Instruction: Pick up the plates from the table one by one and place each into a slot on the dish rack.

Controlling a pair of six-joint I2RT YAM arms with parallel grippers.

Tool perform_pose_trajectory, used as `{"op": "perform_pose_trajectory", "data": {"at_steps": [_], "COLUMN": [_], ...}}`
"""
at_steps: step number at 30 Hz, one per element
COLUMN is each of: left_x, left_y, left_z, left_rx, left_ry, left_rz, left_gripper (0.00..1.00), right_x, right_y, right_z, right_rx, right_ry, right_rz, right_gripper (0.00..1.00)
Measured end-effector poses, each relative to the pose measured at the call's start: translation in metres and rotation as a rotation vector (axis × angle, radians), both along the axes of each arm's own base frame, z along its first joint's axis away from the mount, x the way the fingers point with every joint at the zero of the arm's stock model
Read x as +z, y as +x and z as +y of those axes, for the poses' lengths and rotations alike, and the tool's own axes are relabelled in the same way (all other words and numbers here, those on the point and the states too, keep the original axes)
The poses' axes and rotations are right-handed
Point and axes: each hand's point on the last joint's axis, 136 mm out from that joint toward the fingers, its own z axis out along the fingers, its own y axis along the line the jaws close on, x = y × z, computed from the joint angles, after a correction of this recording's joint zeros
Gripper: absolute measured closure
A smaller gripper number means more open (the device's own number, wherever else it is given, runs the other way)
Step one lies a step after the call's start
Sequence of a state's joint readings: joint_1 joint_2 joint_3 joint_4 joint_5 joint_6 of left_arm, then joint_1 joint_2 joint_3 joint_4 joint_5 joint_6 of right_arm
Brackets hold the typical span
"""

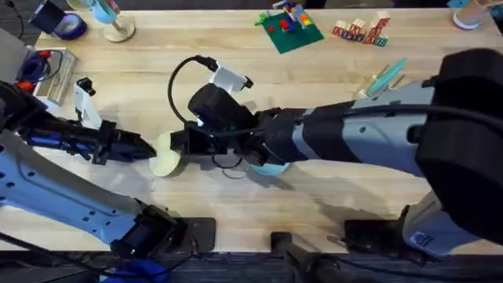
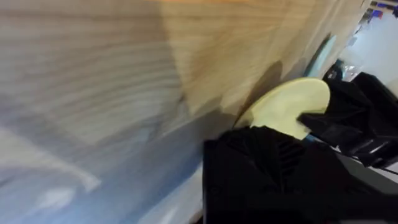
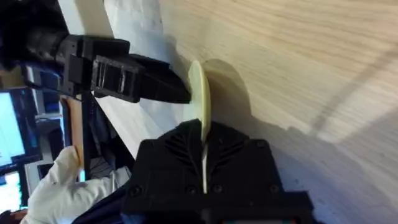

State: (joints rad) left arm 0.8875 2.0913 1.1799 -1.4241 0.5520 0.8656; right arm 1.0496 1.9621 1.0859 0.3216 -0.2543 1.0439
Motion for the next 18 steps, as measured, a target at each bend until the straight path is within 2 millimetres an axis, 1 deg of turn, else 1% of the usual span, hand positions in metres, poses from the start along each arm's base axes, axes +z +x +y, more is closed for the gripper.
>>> {"op": "perform_pose_trajectory", "data": {"at_steps": [3, 5, 8, 12, 16, 18], "left_x": [0.004, 0.012, 0.033, 0.066, 0.100, 0.113], "left_y": [0.003, 0.008, 0.018, 0.039, 0.059, 0.066], "left_z": [0.004, 0.011, 0.022, 0.036, 0.042, 0.042], "left_rx": [-0.003, -0.004, -0.003, 0.026, 0.067, 0.084], "left_ry": [0.037, 0.080, 0.159, 0.257, 0.305, 0.313], "left_rz": [-0.023, -0.053, -0.120, -0.256, -0.395, -0.449], "left_gripper": [0.963, 0.963, 0.963, 0.963, 0.963, 0.963], "right_x": [0.001, 0.001, 0.001, 0.002, 0.004, 0.005], "right_y": [0.001, 0.003, 0.011, 0.023, 0.035, 0.043], "right_z": [0.000, -0.001, -0.004, -0.011, -0.018, -0.024], "right_rx": [-0.002, -0.004, -0.013, -0.013, 0.010, 0.019], "right_ry": [0.003, 0.006, 0.004, 0.003, 0.014, 0.025], "right_rz": [-0.001, -0.001, -0.012, -0.035, -0.045, -0.044], "right_gripper": [0.971, 0.971, 0.971, 0.971, 0.971, 0.971]}}
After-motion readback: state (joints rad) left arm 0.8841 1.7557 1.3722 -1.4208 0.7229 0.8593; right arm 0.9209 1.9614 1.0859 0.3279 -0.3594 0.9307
